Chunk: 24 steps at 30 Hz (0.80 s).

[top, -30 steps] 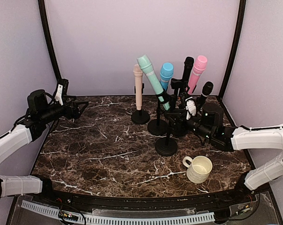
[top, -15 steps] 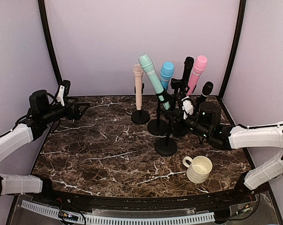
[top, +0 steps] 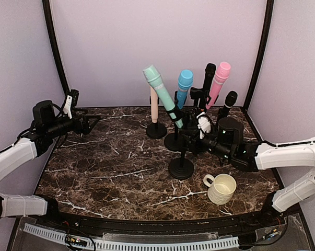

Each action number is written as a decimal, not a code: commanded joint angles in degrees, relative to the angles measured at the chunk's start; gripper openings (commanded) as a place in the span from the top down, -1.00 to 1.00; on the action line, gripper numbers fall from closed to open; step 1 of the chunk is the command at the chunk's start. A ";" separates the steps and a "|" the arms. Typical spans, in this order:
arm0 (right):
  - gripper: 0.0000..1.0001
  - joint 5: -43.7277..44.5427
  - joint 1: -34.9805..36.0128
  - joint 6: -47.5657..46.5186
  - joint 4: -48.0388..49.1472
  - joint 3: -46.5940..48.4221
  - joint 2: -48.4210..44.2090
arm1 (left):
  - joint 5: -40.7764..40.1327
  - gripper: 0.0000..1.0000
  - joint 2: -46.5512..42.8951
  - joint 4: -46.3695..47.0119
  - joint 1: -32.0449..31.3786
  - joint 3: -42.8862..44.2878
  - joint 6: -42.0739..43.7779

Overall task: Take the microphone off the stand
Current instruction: Move the microphone stand with the microphone to the center of the board.

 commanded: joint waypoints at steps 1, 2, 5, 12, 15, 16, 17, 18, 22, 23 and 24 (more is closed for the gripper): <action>1.00 3.15 5.20 1.91 4.14 1.64 -3.01 | 2.10 -0.98 -0.63 1.38 -0.06 0.60 -0.43; 1.00 4.34 6.56 2.04 5.22 1.64 -2.99 | 2.35 -0.97 -0.64 1.70 -0.06 0.55 -0.52; 1.00 7.77 10.75 0.81 7.79 2.66 -1.42 | 3.08 -0.98 -0.70 2.16 -0.06 0.36 -0.87; 1.00 10.23 16.30 -0.56 14.40 7.15 5.91 | 4.14 -0.98 -1.49 2.86 -0.06 0.02 -1.24; 1.00 9.86 17.35 -0.71 16.78 10.17 9.41 | 4.97 -0.98 -2.31 3.26 -0.06 -0.22 -1.48; 1.00 9.43 17.45 -0.74 17.68 11.04 10.62 | 5.56 -0.98 -2.44 3.66 -0.06 -0.42 -1.66; 1.00 9.06 17.56 -0.87 18.22 12.04 11.70 | 5.79 -0.98 -2.80 4.09 -0.06 -0.53 -1.71; 1.00 8.94 17.78 -1.22 18.59 13.04 12.83 | 6.20 -0.98 -2.99 4.30 -0.06 -0.78 -1.87; 1.00 7.92 18.01 -1.32 19.15 15.51 16.53 | 6.60 -0.98 -3.80 4.83 -0.06 -1.15 -2.11; 1.00 7.56 18.02 -1.36 19.05 15.86 17.19 | 6.62 -0.98 -3.89 4.82 -0.10 -1.16 -2.15; 1.00 7.24 18.00 -1.33 18.90 16.13 17.64 | 6.72 -0.98 -4.07 4.88 -0.07 -1.16 -2.23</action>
